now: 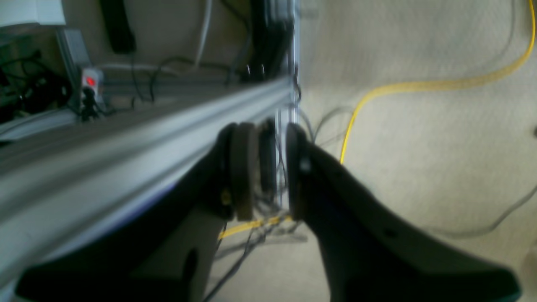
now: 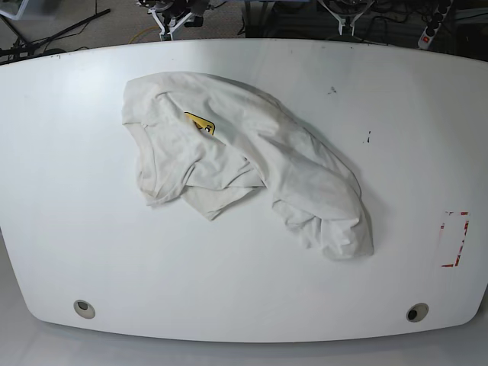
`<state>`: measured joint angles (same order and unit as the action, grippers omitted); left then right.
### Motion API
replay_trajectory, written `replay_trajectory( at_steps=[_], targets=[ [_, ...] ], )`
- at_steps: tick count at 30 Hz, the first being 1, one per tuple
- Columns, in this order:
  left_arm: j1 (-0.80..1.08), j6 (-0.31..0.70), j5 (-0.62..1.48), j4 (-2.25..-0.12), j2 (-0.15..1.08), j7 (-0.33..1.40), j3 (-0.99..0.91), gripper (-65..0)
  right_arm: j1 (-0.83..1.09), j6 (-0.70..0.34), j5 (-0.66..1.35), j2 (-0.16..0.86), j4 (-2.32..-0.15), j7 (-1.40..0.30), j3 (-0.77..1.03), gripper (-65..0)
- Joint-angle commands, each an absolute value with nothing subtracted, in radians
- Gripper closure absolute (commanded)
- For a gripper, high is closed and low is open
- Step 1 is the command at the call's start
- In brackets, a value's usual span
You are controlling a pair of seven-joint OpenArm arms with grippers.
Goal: Fold the T-shirt properly
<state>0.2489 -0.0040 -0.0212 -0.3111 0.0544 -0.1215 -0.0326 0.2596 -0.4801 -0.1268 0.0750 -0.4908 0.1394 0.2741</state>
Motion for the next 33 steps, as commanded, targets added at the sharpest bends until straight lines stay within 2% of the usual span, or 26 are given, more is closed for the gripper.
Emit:
replay_trajectory(
  at_steps=[1,10,18,27,33],
  targets=[
    [0.285,-0.008,-0.019,-0.354,0.059,-0.122,-0.035,-39.4,0.289,-0.489,-0.120,0.084,-0.536,0.140,0.274,-11.4],
    [0.460,-0.008,-0.019,-0.608,0.059,-0.122,-0.035,-39.4,0.397,-0.489,-0.119,0.084,-0.659,0.137,0.280,-11.4],
    [0.670,-0.008,-0.019,-0.900,0.059,-0.122,-0.036,-39.4,0.565,-0.496,-0.001,0.088,-0.900,0.062,0.269,-11.4],
    [0.937,-0.008,-0.018,-1.293,0.051,-0.122,-0.101,-39.4,0.786,-0.490,0.018,0.085,-1.210,0.050,0.229,-11.4],
    [1.093,-0.008,-0.016,-1.520,0.051,-0.122,-0.114,-39.4,0.909,-0.490,0.182,0.110,-1.368,0.019,0.228,-11.4]
  ],
)
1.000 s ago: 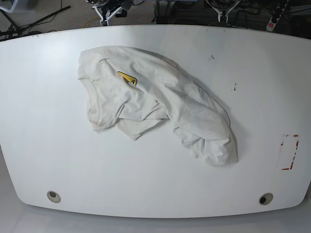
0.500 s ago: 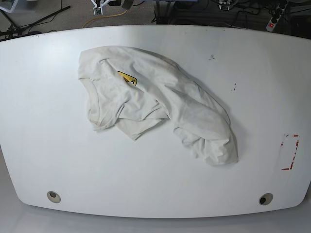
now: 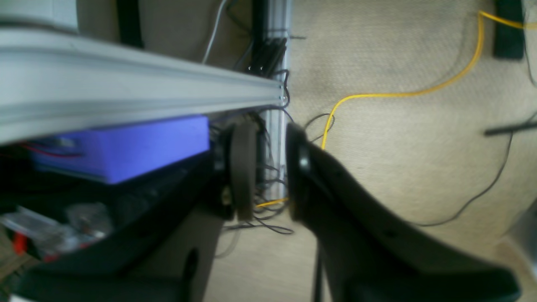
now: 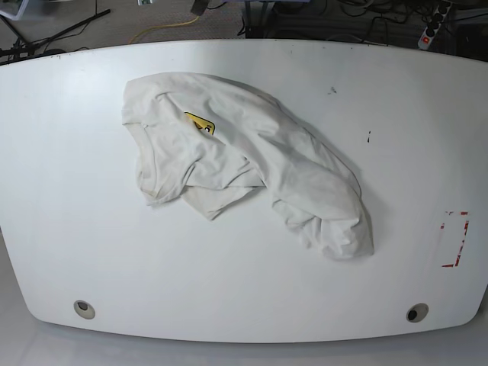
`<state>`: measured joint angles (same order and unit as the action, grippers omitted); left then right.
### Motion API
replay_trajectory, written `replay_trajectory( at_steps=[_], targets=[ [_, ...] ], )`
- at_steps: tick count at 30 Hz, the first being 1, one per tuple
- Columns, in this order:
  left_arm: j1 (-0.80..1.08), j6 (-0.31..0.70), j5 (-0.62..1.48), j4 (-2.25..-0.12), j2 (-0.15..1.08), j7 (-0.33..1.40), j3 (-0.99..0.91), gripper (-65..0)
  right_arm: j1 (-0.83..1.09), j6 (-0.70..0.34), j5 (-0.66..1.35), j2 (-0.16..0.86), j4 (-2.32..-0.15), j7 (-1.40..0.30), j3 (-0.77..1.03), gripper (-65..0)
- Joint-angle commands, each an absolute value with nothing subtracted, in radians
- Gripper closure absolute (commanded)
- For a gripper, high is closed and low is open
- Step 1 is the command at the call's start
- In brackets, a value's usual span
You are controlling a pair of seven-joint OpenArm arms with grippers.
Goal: Fold the T-shirt properly
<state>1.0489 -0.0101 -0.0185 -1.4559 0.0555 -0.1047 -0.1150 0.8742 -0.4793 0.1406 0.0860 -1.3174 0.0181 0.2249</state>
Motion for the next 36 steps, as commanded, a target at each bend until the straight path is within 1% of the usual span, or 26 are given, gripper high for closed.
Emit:
replay_trajectory(
  at_steps=[1,4,9,14,18,24,29,32,34,35,36],
  targets=[
    [1.116,-0.008,-0.016,-1.554,0.050,-0.122,-0.114,-39.4,0.926,-0.490,0.211,0.124,-1.394,0.010,0.226,-11.4],
    [1.191,-0.008,-0.016,-1.661,0.036,-0.122,-0.114,-39.4,0.987,-0.490,0.283,0.150,-1.469,-0.004,0.225,-11.4],
    [1.291,-0.008,-0.016,-1.833,0.030,-0.122,-0.114,-39.4,1.063,-0.490,0.320,0.154,-1.577,-0.004,0.229,-11.4],
    [1.309,-0.008,-0.016,-1.960,0.030,-0.122,-0.114,-39.4,1.127,-0.490,0.358,0.154,-1.681,-0.004,0.231,-11.4],
    [1.309,-0.008,-0.016,-2.006,0.030,-0.122,-0.114,-39.4,1.156,-0.490,0.392,0.148,-1.762,-0.005,0.269,-11.4],
    [1.309,-0.008,-0.016,-2.011,0.039,-0.124,-0.114,-39.6,1.165,-0.490,0.453,0.148,-1.862,-0.024,0.334,-11.4],
    [1.308,-0.008,-0.016,-2.006,0.051,-0.124,-0.114,-39.7,1.107,-0.490,0.496,0.148,-1.899,-0.024,0.392,-11.4],
    [1.271,-0.008,-0.016,-2.006,0.068,-0.122,-0.108,-39.9,1.061,-0.490,0.496,0.148,-1.911,-0.025,0.398,-12.2],
    [1.253,-0.008,-0.016,-2.006,0.068,-0.122,-0.107,-41.9,1.041,-0.490,0.496,0.148,-1.917,-0.036,0.398,-12.4],
    [1.245,-0.008,-0.016,-2.006,0.068,-0.122,-0.108,-44.7,1.032,-0.490,0.496,0.148,-1.917,-0.051,0.398,-12.4],
    [1.237,-0.008,-0.018,-2.006,0.068,-0.122,-0.110,-48.9,1.020,-0.490,0.496,0.148,-1.925,-0.074,0.398,-12.4]
  ],
)
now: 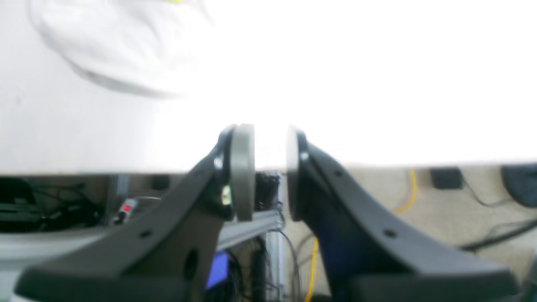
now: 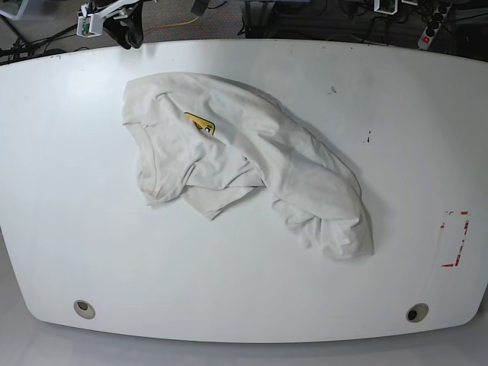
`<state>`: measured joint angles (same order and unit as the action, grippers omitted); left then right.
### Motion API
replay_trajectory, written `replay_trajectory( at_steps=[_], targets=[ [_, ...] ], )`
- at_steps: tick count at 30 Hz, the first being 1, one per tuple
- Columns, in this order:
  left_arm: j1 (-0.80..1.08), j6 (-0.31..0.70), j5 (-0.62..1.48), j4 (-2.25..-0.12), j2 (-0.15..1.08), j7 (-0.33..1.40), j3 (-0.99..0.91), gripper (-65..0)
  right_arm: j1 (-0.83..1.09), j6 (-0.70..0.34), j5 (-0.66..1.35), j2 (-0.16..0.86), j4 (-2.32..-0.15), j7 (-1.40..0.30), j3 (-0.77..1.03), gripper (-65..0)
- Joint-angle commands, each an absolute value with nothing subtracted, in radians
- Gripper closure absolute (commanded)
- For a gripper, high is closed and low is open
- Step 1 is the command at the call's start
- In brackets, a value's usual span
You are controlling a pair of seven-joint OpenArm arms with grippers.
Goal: Fold the T-shirt properly
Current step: 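Move the right gripper down to the crumpled white T-shirt's edge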
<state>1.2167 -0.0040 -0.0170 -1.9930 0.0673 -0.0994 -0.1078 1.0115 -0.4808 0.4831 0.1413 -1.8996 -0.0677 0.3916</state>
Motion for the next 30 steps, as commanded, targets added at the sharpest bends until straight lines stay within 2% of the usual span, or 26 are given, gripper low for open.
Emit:
replay_trajectory(
  at_steps=[1,4,6,10,13,19,25,30],
  targets=[
    [1.230,-0.008,-0.018,-2.006,0.068,-0.122,-0.111,-51.8,1.003,-0.490,0.496,0.148,-1.934,-0.093,0.398,-12.5],
    [1.210,-0.008,-0.018,-2.006,0.068,-0.122,-0.111,-56.4,0.963,-0.490,0.496,0.148,-1.946,-0.151,0.401,-13.0],
    [1.198,-0.008,-0.018,-2.005,0.068,-0.122,-0.113,-56.0,0.940,-0.490,0.496,0.148,-1.946,-0.182,0.401,-17.1],
    [1.164,-0.008,-0.019,-2.003,0.068,-0.122,-0.113,-54.2,0.869,-0.490,0.493,0.148,-1.946,-0.254,0.401,-34.4],
    [1.153,-0.008,-0.019,-2.003,0.068,-0.122,-0.113,-54.0,0.825,-0.492,0.493,0.148,-1.946,-0.300,0.401,-40.7],
    [1.153,-0.008,-0.019,-2.003,0.058,-0.122,-0.113,-54.3,0.702,-0.493,0.490,0.154,-1.945,-0.458,0.404,-42.3],
    [1.153,-0.008,-0.019,-2.002,0.058,-0.122,-0.113,-54.6,0.527,-0.499,0.496,0.154,-1.939,-0.702,0.499,-42.5],
    [1.150,-0.008,-0.019,-2.002,0.058,-0.122,-0.113,-54.4,0.429,-0.503,0.496,0.156,-1.939,-0.800,0.539,-42.5]
  ],
)
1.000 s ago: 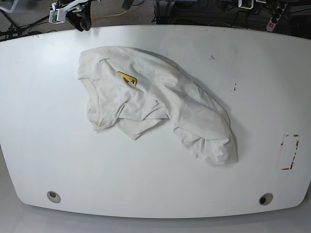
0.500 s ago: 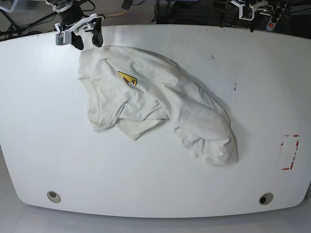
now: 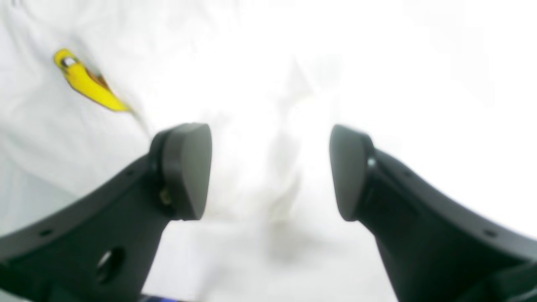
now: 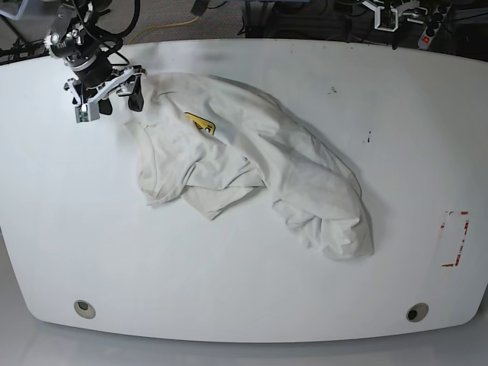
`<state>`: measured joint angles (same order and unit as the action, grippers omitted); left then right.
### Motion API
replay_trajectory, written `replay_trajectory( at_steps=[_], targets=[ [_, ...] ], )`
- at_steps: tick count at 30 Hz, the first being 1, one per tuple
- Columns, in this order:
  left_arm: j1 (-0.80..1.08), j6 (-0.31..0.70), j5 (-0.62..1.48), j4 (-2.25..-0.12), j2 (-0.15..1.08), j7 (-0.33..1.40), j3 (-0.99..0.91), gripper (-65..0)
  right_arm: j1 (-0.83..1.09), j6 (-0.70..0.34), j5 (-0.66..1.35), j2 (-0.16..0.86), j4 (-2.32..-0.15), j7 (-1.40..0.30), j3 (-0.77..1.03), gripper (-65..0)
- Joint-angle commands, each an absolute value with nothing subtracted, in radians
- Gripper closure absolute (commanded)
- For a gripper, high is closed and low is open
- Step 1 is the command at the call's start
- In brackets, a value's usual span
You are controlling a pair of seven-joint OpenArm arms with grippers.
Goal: Fold the T-shirt properly
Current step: 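Move the right gripper down to the crumpled white T-shirt's edge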
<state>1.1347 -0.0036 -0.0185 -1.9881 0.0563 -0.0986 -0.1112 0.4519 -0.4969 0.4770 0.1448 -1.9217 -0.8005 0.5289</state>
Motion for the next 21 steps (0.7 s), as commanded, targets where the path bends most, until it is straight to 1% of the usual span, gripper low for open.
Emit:
replay_trajectory(
  at_steps=[1,3,8,13,17,20,21],
  targets=[
    [1.145,-0.008,-0.019,-2.002,0.058,-0.122,-0.113,-54.3,0.414,-0.512,0.496,0.156,-1.939,-0.817,0.541,-42.5],
    [1.141,-0.008,-0.019,-2.002,0.058,-0.122,-0.113,-54.3,0.380,-0.539,0.489,0.156,-1.939,-0.845,0.541,-42.5],
    [1.139,-0.008,-0.019,-2.002,0.058,-0.122,-0.113,-54.3,0.280,-0.549,0.487,0.157,-1.908,-0.912,0.533,-42.5],
    [1.139,-0.008,-0.019,-2.002,0.058,-0.122,-0.113,-54.3,0.145,-0.549,0.489,0.183,-1.804,-0.972,0.530,-42.5],
    [1.139,-0.008,-0.019,-2.002,0.058,-0.122,-0.113,-54.3,0.047,-0.549,0.489,0.185,-1.715,-0.997,0.530,-42.8],
    [1.139,-0.008,-0.019,-2.002,0.058,-0.122,-0.110,-54.3,-0.024,-0.549,0.489,0.185,-1.656,-1.001,0.530,-49.0],
    [1.139,-0.008,-0.019,-2.002,0.058,-0.122,-0.110,-54.3,-0.047,-0.549,0.493,0.185,-1.633,-1.009,0.530,-53.3]
  ],
)
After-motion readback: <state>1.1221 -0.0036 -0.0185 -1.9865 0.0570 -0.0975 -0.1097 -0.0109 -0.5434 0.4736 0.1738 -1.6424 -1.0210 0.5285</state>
